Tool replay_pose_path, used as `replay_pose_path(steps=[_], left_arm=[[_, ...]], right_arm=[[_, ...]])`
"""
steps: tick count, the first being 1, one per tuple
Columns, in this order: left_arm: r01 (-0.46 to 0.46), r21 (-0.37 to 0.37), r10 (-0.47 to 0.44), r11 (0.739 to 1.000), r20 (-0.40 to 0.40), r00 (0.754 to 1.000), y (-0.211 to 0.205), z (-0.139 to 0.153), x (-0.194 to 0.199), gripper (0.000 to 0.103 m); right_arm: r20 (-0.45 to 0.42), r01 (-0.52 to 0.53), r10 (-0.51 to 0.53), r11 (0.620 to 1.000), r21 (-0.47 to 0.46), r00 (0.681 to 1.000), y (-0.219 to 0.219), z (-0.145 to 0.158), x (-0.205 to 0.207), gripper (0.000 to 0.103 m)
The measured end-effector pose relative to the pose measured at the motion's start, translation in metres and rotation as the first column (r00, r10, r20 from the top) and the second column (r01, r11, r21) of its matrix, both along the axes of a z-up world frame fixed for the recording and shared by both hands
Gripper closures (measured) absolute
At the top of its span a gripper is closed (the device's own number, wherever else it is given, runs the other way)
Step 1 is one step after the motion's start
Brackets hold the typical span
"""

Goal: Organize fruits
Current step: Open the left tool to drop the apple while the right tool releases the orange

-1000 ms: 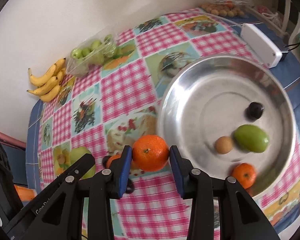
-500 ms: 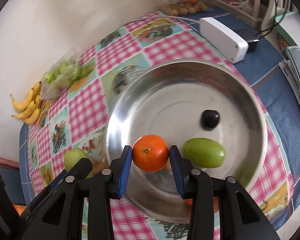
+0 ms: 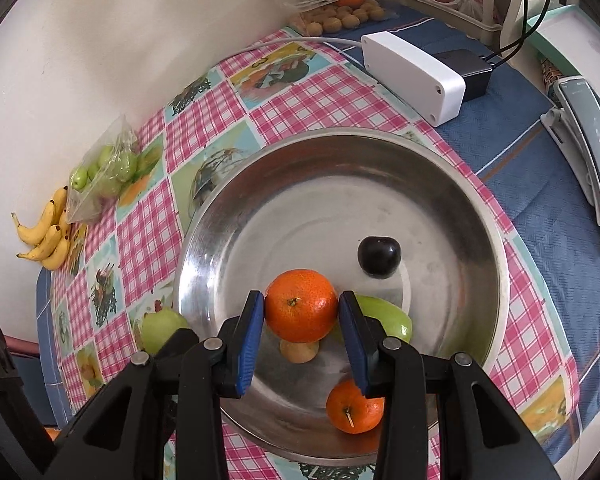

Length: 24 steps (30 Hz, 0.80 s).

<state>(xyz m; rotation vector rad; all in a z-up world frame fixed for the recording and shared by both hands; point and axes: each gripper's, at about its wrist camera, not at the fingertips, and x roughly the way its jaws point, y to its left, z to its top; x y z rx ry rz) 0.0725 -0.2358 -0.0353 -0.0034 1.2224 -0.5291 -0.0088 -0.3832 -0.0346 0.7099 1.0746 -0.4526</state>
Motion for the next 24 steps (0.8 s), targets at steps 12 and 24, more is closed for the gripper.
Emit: replay_pose_path(steps=[12,24], left_arm=[[0.040,-0.002,-0.040,0.999,-0.008,0.999,-0.009,-0.002,-0.006,0.059],[0.024,0.006,-0.024,1.000,-0.007,1.000,0.002,0.007,-0.002,0.058]], right_arm=[[-0.003,0.000,0.000,1.000,0.002,1.000,0.001,0.000,-0.001,0.061],[-0.009,-0.026,0.025,0.999,-0.035,1.000,0.006,0.011,0.001,0.062]])
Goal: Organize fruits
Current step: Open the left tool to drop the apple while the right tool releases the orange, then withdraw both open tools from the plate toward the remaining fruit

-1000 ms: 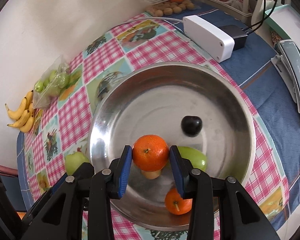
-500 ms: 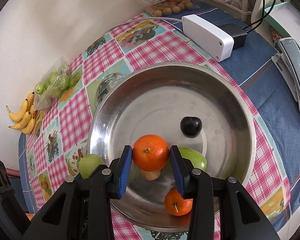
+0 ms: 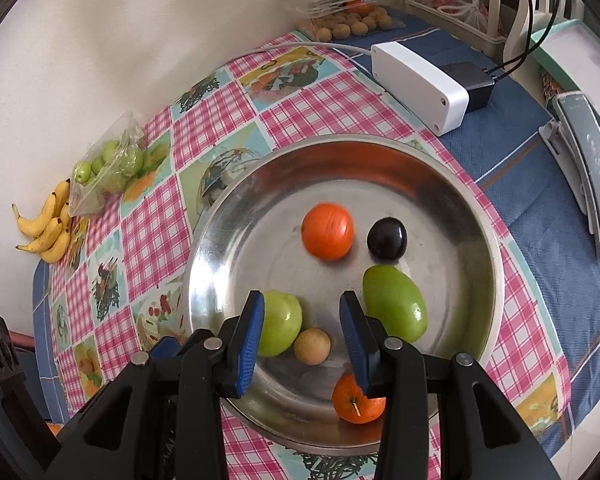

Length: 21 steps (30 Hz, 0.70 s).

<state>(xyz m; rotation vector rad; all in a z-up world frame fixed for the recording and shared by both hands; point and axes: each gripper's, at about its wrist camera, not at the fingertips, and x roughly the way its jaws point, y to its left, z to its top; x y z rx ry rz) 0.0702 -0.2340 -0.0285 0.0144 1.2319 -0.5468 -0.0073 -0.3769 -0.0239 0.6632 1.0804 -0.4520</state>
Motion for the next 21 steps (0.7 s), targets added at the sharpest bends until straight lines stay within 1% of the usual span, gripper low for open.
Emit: replay_pose_path(steps=[5,10,13,17,19,21], left_arm=[[-0.052,0.001,0.052,0.999,-0.017,0.998,0.016,0.000,0.009,0.058],[-0.126,-0.011,0.126,0.992,-0.055,0.991,0.038,-0.003,0.020,0.058],[-0.162,-0.009,0.161,0.987,-0.063,0.985,0.049,-0.005,0.026,0.058],[-0.179,0.011,0.179,0.984,-0.058,0.982,0.057,-0.004,0.030,0.058],[-0.178,0.012,0.178,0.984,-0.065,0.982,0.059,-0.004,0.031,0.054],[-0.181,0.014,0.181,0.983,-0.065,0.981,0.061,-0.004,0.031,0.053]], right_arm=[[-0.023,0.003,-0.003,1.000,-0.006,1.000,0.000,0.000,0.000,0.062],[-0.053,0.004,-0.004,1.000,-0.005,0.999,0.004,-0.005,0.000,0.062],[-0.068,-0.007,0.006,1.000,-0.013,0.998,0.011,-0.006,-0.001,0.062],[-0.082,-0.030,0.028,0.999,-0.021,0.996,0.021,-0.006,-0.001,0.062],[-0.091,-0.042,0.040,0.999,-0.028,0.995,0.026,-0.006,0.000,0.062],[-0.095,-0.051,0.048,0.998,-0.035,0.994,0.028,-0.006,0.001,0.062]])
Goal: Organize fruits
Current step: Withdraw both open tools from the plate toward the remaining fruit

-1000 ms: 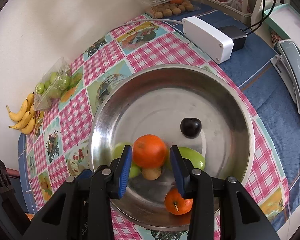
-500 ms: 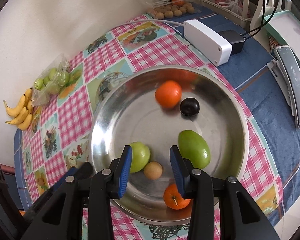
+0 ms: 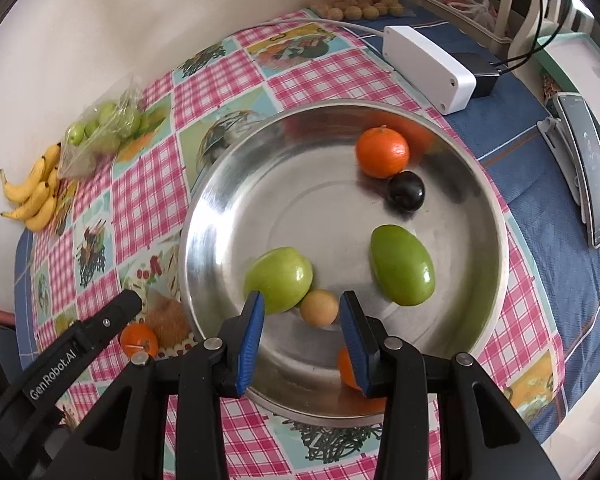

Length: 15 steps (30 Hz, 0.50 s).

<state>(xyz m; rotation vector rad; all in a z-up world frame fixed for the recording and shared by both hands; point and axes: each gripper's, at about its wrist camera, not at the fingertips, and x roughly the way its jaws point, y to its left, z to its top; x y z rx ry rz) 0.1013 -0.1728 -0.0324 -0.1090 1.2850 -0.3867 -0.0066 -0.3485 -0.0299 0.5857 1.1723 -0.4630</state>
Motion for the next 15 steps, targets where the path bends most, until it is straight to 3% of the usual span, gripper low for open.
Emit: replay_pose_path(steps=[5,10,12,15], left_arm=[[-0.006,0.005,0.006,1.000,-0.001,1.000,0.005,0.001,0.001,0.050],[-0.035,0.040,0.035,0.999,0.010,0.999,0.007,0.000,0.003,0.030],[-0.051,0.064,0.050,0.997,0.014,0.999,0.010,-0.002,0.004,0.023],[-0.072,0.084,0.072,0.994,0.011,0.997,0.015,-0.005,0.006,0.022]], right_arm=[[-0.004,-0.003,0.003,1.000,-0.015,1.000,0.002,0.001,0.001,0.062],[-0.021,0.004,-0.005,0.999,-0.050,1.000,0.001,-0.001,0.004,0.062],[-0.025,0.005,-0.007,0.998,-0.057,1.000,0.000,-0.001,0.005,0.058],[-0.027,0.005,-0.006,0.998,-0.062,1.000,0.000,-0.002,0.006,0.051]])
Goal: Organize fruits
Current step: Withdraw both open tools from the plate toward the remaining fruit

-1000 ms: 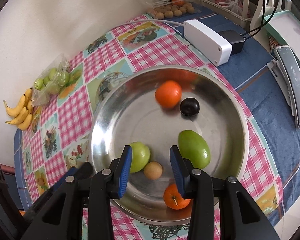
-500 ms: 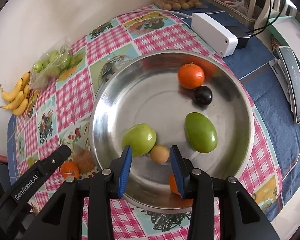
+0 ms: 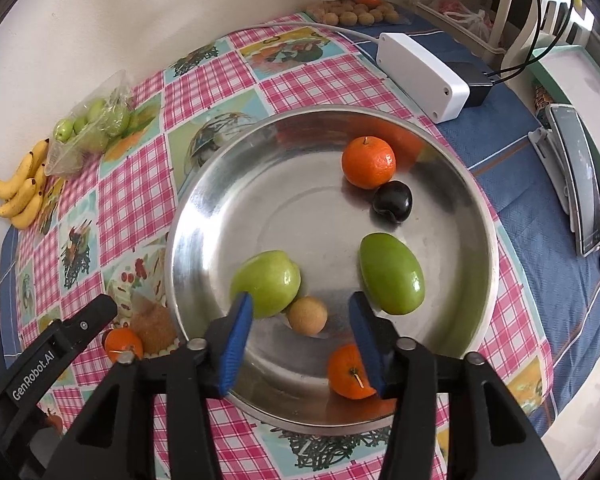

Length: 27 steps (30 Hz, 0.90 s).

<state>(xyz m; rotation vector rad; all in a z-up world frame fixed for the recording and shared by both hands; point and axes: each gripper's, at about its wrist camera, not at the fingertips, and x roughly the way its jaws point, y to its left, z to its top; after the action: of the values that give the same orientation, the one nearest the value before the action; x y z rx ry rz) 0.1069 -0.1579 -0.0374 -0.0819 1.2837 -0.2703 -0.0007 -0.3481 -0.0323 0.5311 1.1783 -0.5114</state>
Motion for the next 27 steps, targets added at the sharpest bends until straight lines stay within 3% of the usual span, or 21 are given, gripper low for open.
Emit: replay_pose_path(steps=[2,5,9,14,15,16,17,27], left_arm=[[-0.011,0.008,0.011,1.000,0.000,1.000,0.003,-0.001,0.001,0.022],[-0.027,0.020,0.026,0.999,0.006,1.000,0.007,-0.002,0.002,0.021],[-0.045,0.034,0.045,0.998,0.010,0.999,0.012,-0.004,0.002,0.005],[-0.049,0.039,0.048,0.998,0.025,0.999,0.013,-0.004,0.003,0.000],[-0.047,0.045,0.045,0.998,0.044,0.998,0.012,-0.003,0.002,0.000],[-0.045,0.060,0.041,0.997,0.067,0.997,0.011,-0.001,0.001,0.000],[-0.040,0.075,0.033,0.996,0.090,0.995,0.010,0.002,0.000,0.000],[-0.017,0.099,0.006,0.995,0.110,0.994,0.008,0.001,0.000,0.000]], right_arm=[[-0.003,-0.001,0.001,1.000,-0.005,1.000,0.001,-0.001,0.001,0.047],[-0.004,0.001,-0.001,1.000,-0.011,1.000,0.000,-0.002,0.002,0.031],[-0.004,0.002,-0.002,1.000,-0.013,1.000,0.001,-0.003,0.001,0.029],[-0.008,-0.003,0.003,1.000,-0.006,1.000,0.001,-0.004,0.003,0.025],[-0.012,-0.002,0.002,1.000,-0.009,1.000,0.001,-0.004,0.003,0.022],[-0.019,0.001,-0.002,1.000,-0.017,1.000,0.001,-0.005,0.003,0.006],[-0.022,0.001,-0.001,1.000,-0.023,1.000,0.001,-0.005,0.003,0.000],[0.019,-0.029,0.029,0.999,-0.021,0.999,0.002,-0.003,0.006,0.000]])
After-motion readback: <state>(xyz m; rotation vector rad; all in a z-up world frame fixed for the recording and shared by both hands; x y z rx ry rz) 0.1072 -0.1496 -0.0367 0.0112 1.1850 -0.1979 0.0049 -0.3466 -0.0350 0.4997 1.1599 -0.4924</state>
